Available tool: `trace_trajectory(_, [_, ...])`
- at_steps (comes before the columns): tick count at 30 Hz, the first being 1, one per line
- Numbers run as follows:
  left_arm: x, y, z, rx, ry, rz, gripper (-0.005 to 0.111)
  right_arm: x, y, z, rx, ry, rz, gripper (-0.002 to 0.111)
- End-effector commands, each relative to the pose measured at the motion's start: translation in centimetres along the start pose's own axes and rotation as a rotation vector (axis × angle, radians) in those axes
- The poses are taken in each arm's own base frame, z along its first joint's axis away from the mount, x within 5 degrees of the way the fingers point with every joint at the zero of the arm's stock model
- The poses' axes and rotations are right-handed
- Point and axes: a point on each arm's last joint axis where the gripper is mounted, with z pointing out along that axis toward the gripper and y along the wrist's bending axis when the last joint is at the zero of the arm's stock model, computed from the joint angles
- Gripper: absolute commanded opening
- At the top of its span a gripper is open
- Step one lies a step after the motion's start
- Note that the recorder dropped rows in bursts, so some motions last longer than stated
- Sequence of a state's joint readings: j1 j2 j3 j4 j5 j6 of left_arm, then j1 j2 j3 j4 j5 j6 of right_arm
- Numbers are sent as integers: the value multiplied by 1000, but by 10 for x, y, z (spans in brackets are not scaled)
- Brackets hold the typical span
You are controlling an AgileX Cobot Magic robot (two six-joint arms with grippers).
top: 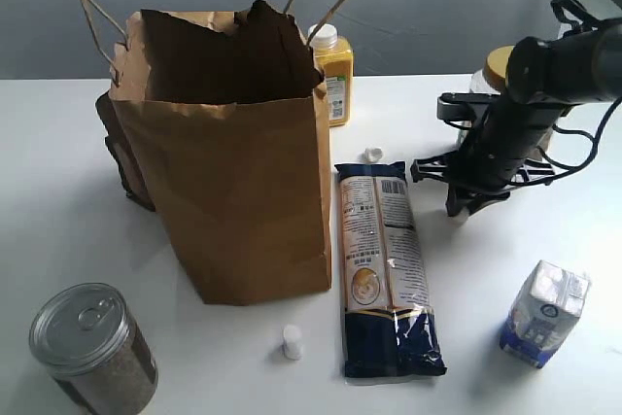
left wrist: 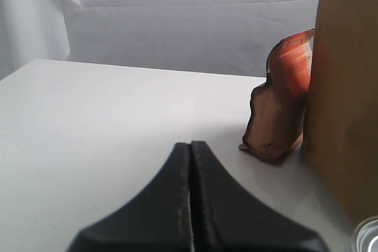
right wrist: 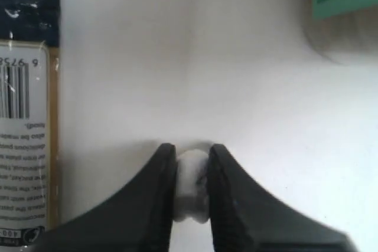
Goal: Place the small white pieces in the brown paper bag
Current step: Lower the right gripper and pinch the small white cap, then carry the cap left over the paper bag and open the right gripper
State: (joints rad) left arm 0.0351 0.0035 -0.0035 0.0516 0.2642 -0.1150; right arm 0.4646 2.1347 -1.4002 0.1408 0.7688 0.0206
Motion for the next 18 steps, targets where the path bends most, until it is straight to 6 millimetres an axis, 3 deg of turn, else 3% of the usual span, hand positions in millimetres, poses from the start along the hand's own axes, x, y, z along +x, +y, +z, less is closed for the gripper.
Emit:
trace_trajectory(1, [1,0,0,8,-2,-12,0,2,4,-2,-19,25,-8,1])
trace_trajectory(5, [1,0,0,8,-2,-12,0,3,12,-13,-98,31,-27,0])
trace_trajectory(11, [1,0,0,8,-2,-12,0,13,33,-58,-145,-31,-101,0])
trace_trajectory(18, [1,0,0,8,-2,-12,0,62,57,-112,-163,-195,-189,0])
